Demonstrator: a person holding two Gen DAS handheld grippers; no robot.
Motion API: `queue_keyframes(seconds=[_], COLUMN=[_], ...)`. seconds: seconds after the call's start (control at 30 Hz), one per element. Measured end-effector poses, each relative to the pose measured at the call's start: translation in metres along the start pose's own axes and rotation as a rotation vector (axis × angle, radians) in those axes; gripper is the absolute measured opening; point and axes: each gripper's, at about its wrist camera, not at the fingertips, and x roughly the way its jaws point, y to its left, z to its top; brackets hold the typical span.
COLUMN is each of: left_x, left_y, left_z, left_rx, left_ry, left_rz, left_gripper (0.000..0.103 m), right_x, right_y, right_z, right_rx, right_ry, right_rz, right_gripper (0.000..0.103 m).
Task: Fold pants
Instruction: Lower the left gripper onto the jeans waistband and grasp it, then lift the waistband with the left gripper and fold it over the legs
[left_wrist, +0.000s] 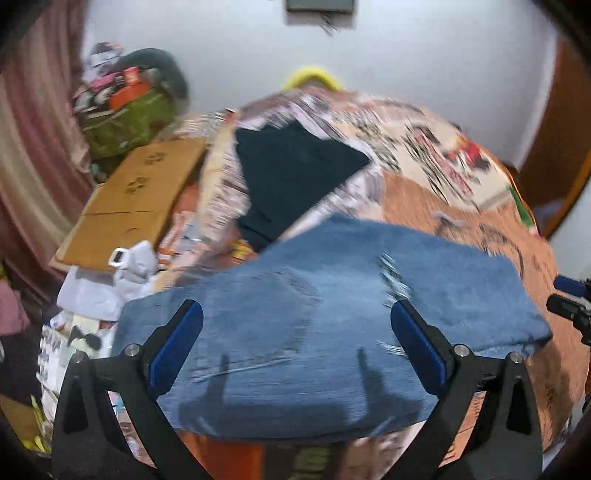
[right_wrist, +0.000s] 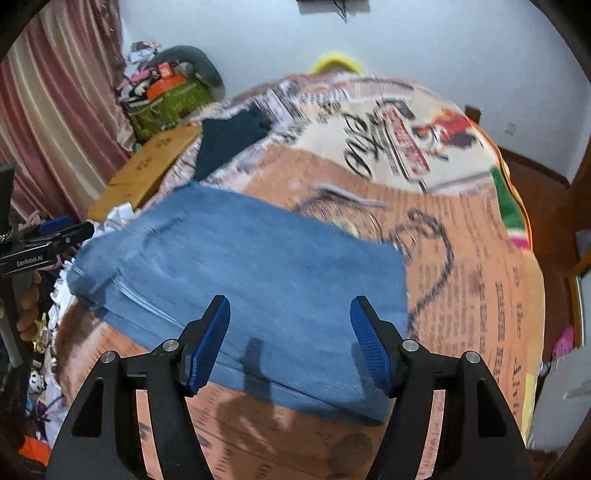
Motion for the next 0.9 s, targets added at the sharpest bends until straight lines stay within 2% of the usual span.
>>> queue_keyframes(seconds=[0.13, 0.27, 0.4, 0.53, 0.73, 0.83, 0.9], left_x=[-0.016, -0.023, -0.017, -0.001, 0.027, 0.038, 0.044], left_y=[0.043, 0.086, 0.132, 0.164, 0.19, 0.193, 0.193], left_z=[-0.003, -0.013, -0.033, -0.059, -0.1, -0.118, -0.126], left_rx=[-0.09, -0.188, -0.314, -0.414, -0.545, -0.601, -0.635], left_ry=[-0.037, -0.034, 0.028, 0.108, 0.237, 0.296, 0.322], left_rz=[0.021, 0.028, 0.011, -0.013, -0.071, -0.148, -0.198], left_gripper=[0.103, 0.103, 0.103, 0.103, 0.101, 0.099, 0.095], right_x=[-0.003, 0.004, 0.021, 0.048, 0.077, 0.091, 0.1], right_y=[0.023, 0.048, 0.07, 0.095, 0.131, 0.141, 0.146], right_z=[0.014, 0.025, 0.03, 0.03, 0.022, 0.019, 0.016], right_rx=[-0.04, -0.075, -0.099, -0.115, -0.165, -0.176, -0.174], right_ry=[-0.05, -0.07, -0.055, -0.001, 0.078, 0.122, 0.152], right_rz=[0.008, 0.036, 0.068, 0.115, 0.173, 0.19, 0.205], right_gripper=[0.066, 0.068, 0.068, 0.068, 0.068, 0.068, 0.071])
